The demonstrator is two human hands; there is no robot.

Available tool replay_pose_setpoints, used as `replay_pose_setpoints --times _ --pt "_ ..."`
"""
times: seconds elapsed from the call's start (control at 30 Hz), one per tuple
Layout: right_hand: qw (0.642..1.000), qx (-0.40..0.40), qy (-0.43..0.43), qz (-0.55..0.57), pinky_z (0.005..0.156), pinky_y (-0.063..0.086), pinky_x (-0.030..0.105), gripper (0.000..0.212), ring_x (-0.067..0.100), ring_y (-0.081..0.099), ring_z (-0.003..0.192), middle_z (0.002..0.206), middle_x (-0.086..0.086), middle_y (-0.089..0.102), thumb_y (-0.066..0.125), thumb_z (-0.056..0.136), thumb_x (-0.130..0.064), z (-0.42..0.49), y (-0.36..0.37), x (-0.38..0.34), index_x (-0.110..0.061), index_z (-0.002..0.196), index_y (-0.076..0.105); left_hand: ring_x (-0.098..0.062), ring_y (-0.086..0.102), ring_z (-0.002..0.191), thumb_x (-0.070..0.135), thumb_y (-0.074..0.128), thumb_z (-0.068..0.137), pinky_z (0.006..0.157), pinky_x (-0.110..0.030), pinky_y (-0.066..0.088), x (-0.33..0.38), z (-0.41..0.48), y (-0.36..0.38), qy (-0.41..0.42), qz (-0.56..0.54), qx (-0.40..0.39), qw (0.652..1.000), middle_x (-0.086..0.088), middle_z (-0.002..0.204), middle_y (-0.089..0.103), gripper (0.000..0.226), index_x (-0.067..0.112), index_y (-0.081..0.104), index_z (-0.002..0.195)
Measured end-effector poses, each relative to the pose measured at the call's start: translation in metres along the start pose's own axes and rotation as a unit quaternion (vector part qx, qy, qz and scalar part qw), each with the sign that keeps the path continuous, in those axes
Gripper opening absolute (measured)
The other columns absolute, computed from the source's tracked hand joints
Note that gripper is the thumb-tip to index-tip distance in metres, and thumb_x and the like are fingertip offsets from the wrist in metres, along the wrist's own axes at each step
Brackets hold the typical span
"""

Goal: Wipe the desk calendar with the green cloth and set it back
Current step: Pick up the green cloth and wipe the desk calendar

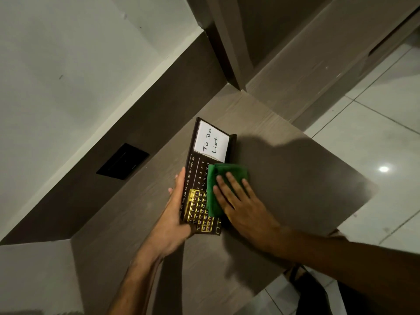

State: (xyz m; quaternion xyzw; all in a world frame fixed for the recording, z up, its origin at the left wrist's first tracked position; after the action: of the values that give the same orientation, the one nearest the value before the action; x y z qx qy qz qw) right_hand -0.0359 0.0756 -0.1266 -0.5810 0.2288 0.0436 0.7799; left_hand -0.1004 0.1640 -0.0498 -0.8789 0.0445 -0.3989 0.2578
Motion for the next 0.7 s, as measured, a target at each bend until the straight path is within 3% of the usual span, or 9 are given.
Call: replay_pose_setpoints --times 0.07,0.13,0.3,0.4,0.57,0.7 --pt "1.0 0.001 0.007 -0.024 0.113 0.017 0.061 0.093 0.037 -0.001 0.146 0.159 0.018 0.003 0.062 0.08 -0.033 0.017 -0.01 0.023 -0.007 0.151 0.008 -0.028 -0.003 0.159 -0.002 0.078 0.074 0.119 -0.076 0.015 -0.001 0.0 -0.001 -0.003 0.003 0.002 1.0 0.012 0.171 -0.013 0.131 0.074 -0.007 0.137" --pt "0.996 0.004 0.07 -0.051 0.114 0.017 0.061 0.097 0.039 -0.002 0.146 0.16 0.021 0.003 0.066 0.081 -0.036 0.047 -0.028 0.066 -0.005 0.152 0.007 -0.027 -0.005 0.159 -0.003 0.078 0.075 0.119 -0.076 0.015 -0.001 -0.001 -0.001 -0.007 0.01 0.004 1.0 0.012 0.17 -0.013 0.131 0.074 -0.008 0.137" --pt "0.983 0.005 0.168 -0.068 0.113 0.017 0.061 0.085 0.04 0.0 0.146 0.16 0.022 0.005 0.056 0.087 -0.018 0.087 -0.055 0.109 -0.004 0.152 0.003 -0.025 -0.006 0.159 -0.003 0.078 0.074 0.12 -0.076 0.013 -0.002 0.0 -0.001 -0.008 0.006 0.003 1.0 0.014 0.17 -0.014 0.131 0.073 -0.008 0.138" --pt "0.99 -0.014 0.131 -0.042 0.114 0.014 0.061 0.099 0.038 -0.008 0.146 0.16 0.019 -0.005 0.064 0.082 -0.026 0.057 -0.035 0.069 -0.005 0.152 -0.003 -0.025 -0.005 0.16 0.006 0.081 0.071 0.12 -0.076 0.015 -0.001 -0.001 0.0 -0.006 0.0 0.004 1.0 0.013 0.17 -0.013 0.13 0.074 -0.009 0.137" --pt "1.0 -0.008 -0.017 0.003 0.11 0.025 0.06 0.073 0.038 0.004 0.146 0.159 0.016 0.007 0.037 0.086 -0.026 -0.03 0.001 -0.04 -0.008 0.152 0.011 -0.026 -0.002 0.16 0.019 0.082 0.062 0.12 -0.074 0.019 -0.001 -0.001 0.0 -0.001 0.007 0.006 1.0 0.011 0.171 -0.014 0.13 0.074 -0.009 0.137" --pt "0.997 -0.017 -0.079 -0.001 0.113 0.022 0.055 0.07 0.033 0.012 0.146 0.159 0.012 0.017 0.042 0.089 -0.028 -0.033 -0.002 -0.039 -0.011 0.152 0.016 -0.03 0.002 0.159 0.021 0.08 0.061 0.116 -0.077 0.023 -0.002 -0.001 -0.001 -0.007 0.01 -0.001 1.0 0.01 0.171 -0.012 0.128 0.077 -0.009 0.135"
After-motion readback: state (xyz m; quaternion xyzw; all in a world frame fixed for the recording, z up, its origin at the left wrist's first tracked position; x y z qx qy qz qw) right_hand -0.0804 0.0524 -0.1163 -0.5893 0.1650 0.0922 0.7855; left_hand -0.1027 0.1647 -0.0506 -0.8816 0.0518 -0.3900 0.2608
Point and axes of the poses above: each hand's wrist, its own z-axis towards the middle knuckle, its own y-axis out of the palm, x = y × z, the point moved 10 cm from there along z, towards the middle knuckle
